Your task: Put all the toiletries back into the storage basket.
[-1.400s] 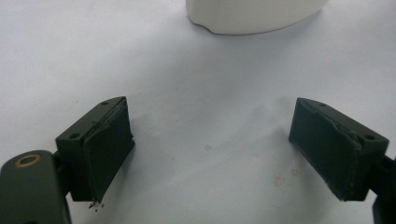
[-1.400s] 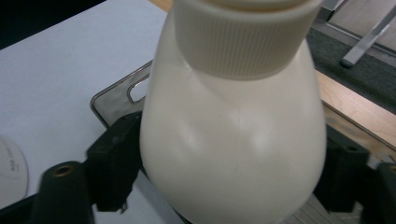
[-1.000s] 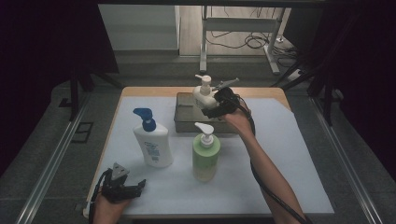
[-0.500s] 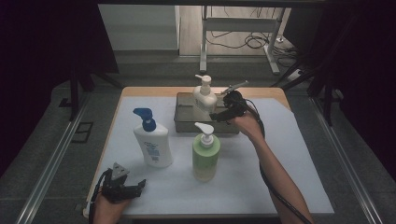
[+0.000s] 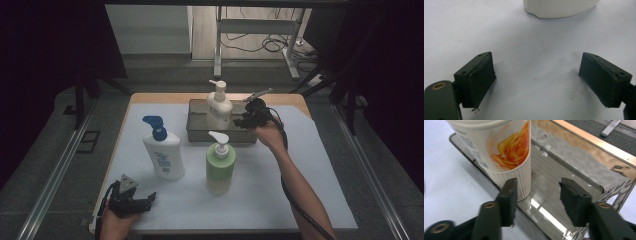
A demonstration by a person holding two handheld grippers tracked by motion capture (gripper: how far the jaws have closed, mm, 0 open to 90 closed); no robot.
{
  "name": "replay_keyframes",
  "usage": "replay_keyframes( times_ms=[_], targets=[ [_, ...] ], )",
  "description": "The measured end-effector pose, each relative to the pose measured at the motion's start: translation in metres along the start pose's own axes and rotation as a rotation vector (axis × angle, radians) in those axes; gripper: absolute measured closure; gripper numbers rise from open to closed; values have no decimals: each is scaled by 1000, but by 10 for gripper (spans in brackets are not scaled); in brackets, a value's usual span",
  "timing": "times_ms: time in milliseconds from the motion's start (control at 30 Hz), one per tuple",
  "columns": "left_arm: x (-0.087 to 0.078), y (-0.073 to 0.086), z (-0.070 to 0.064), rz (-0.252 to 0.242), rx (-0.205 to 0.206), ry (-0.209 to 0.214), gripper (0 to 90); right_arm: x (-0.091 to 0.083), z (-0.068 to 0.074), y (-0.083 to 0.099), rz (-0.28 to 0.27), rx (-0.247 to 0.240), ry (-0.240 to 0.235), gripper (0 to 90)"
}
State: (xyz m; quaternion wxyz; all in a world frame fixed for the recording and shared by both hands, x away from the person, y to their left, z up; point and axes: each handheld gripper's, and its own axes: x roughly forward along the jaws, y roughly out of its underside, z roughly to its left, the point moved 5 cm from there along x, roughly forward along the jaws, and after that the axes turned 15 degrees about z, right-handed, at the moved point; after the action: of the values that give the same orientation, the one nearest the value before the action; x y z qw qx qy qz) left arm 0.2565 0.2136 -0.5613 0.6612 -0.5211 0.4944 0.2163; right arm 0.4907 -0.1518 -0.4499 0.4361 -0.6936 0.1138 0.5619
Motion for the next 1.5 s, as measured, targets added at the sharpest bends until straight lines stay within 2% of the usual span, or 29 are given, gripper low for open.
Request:
replay_keyframes(
  times_ms=[233, 400, 567, 833, 1267, 1500],
  targets=[
    [0, 0, 0, 0, 0, 0, 127, 6, -3, -3, 4, 25, 27, 771],
    [0, 0, 0, 0, 0, 0, 127, 16, -5, -6, 14, 60, 10, 874],
    [0, 0, 0, 0, 0, 1, 127, 28, -5, -7, 21, 84, -31, 881],
    [0, 0, 0, 0, 0, 1, 127, 43, -4, -12, 37, 105, -53, 878],
    [0, 0, 0, 1, 0, 1, 126, 57, -3, -16, 88, 111, -73, 873],
    [0, 0, 0, 0, 0, 1, 127, 63, 5, -20, 96, 96, -82, 872]
  ],
)
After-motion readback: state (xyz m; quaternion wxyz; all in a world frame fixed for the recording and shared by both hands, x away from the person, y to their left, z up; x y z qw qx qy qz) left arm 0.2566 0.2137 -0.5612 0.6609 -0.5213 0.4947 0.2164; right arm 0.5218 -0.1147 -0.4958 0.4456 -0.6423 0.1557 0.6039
